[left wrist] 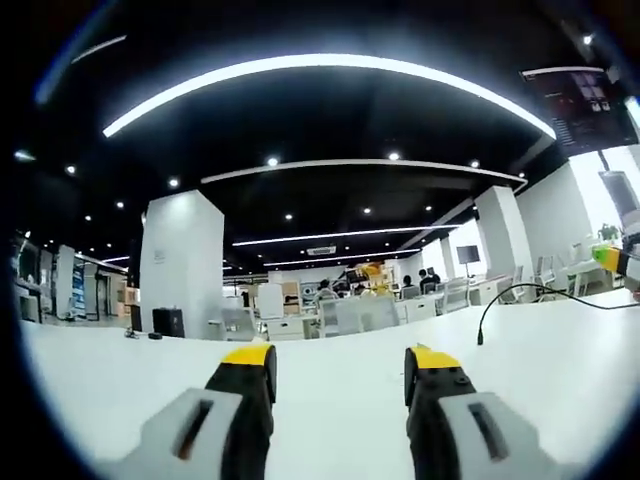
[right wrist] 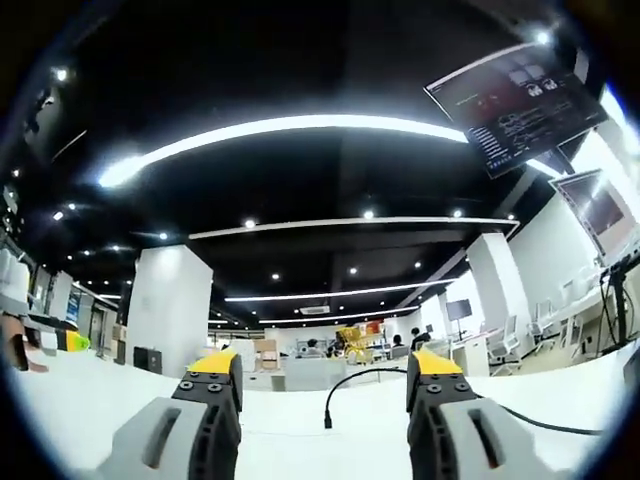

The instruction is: Find the data cable on the table. Grasp the USB connector end of the cable and insert it into the USB port on the table

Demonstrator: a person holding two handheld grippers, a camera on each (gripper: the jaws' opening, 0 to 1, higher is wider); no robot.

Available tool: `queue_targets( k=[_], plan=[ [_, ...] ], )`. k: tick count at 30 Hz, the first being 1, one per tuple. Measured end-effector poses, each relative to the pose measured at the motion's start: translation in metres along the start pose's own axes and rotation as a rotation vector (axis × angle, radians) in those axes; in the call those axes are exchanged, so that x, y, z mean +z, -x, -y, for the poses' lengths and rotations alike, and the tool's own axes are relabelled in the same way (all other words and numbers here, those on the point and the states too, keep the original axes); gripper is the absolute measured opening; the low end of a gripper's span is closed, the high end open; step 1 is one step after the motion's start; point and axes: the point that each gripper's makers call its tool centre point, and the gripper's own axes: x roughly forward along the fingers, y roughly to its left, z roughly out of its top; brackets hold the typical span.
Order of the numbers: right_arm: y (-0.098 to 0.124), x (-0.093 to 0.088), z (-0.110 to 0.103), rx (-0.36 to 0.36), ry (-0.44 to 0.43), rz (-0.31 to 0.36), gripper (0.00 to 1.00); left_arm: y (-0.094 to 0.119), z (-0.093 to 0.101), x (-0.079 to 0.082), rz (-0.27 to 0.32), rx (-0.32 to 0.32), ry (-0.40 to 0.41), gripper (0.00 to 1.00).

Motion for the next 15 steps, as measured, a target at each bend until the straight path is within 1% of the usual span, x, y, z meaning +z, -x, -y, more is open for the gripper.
queue_targets(
  k=[3,6,7,9,11,12,15],
  plan=[
    [0.001,0.001,0.005,-0.004,-0.011,0.011,0.67,0.0,0.0,-0.003,-0.006,-0.001,0.014,0.51],
    [0.004,-0.003,0.012,-0.022,-0.027,0.001,0.67,-0.001,-0.004,-0.004,-0.008,0.008,0.008,0.51],
    [0.004,-0.004,0.014,-0.022,-0.042,-0.004,0.67,-0.001,-0.004,-0.004,-0.01,0.009,0.006,0.51],
    [0.004,-0.002,0.016,-0.006,-0.085,0.009,0.68,-0.002,-0.004,-0.007,-0.019,0.01,-0.007,0.51],
    [0.005,-0.001,0.017,-0.01,-0.086,0.01,0.68,-0.003,-0.004,-0.008,-0.027,0.007,-0.011,0.51],
    [0.007,-0.001,0.019,-0.024,-0.077,0.011,0.67,-0.003,-0.003,-0.01,-0.03,0.004,-0.01,0.51],
    [0.009,-0.001,0.019,-0.027,-0.077,0.01,0.67,-0.003,0.0,-0.01,-0.032,-0.004,-0.005,0.51]
  ],
)
